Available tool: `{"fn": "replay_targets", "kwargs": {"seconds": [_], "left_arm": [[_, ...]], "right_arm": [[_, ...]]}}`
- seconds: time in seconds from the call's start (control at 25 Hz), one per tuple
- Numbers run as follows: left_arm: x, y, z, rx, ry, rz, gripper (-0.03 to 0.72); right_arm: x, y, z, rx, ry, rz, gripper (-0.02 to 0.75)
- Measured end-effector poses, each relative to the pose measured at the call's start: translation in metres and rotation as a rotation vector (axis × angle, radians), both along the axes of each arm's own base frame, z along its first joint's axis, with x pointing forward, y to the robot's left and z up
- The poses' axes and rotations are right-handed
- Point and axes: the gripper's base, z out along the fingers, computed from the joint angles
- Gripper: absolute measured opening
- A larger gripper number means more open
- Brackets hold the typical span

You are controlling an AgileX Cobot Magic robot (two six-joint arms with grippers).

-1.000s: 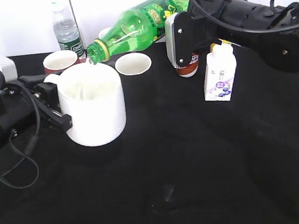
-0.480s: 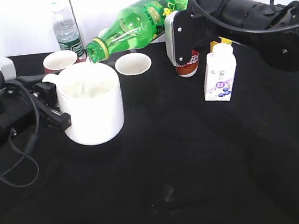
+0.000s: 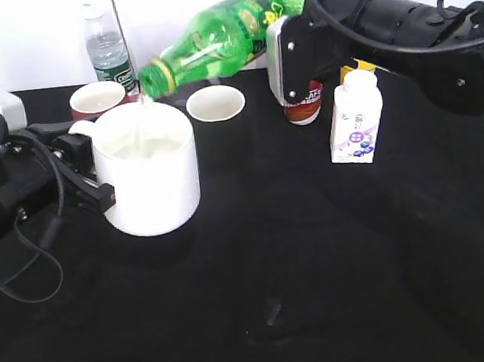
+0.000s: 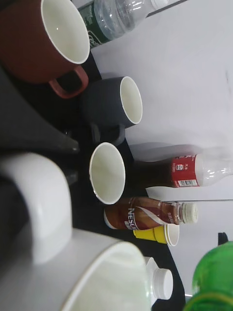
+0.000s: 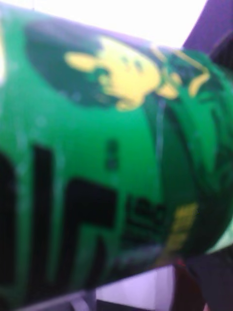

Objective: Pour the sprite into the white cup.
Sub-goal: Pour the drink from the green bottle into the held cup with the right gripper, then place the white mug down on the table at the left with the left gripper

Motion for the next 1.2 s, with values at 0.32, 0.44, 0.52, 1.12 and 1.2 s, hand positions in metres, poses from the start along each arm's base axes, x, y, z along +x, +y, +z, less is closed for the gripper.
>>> {"fn": "replay_targets", "kwargs": {"seconds": [0.32, 0.44, 0.52, 1.12, 1.2], "left_arm": [[0.002, 0.002, 0.009, -0.075, -0.071, 0.039, 0.067], [0.011, 0.019, 0.012, -0.127, -0.085, 0.208, 0.067], [0.024, 0.049, 0.015, -0.136, -0.103, 0.366, 0.067], [0.229, 0.168, -0.086, -0.190, -0.032, 0.664, 0.067], [0.244, 0.166, -0.097, -0.190, -0.029, 0.656, 0.067]], "right_arm": [[-0.006, 0.011, 0.001, 0.331, 0.250, 0.037, 0.426], [-0.004, 0.010, 0.001, 0.650, 0.476, 0.025, 0.426], [-0.004, 0.009, 0.001, 0.866, 0.640, 0.032, 0.426], [-0.004, 0.009, -0.001, 1.119, 0.850, 0.022, 0.420], [-0.004, 0.009, -0.001, 1.121, 0.850, 0.021, 0.420]]}}
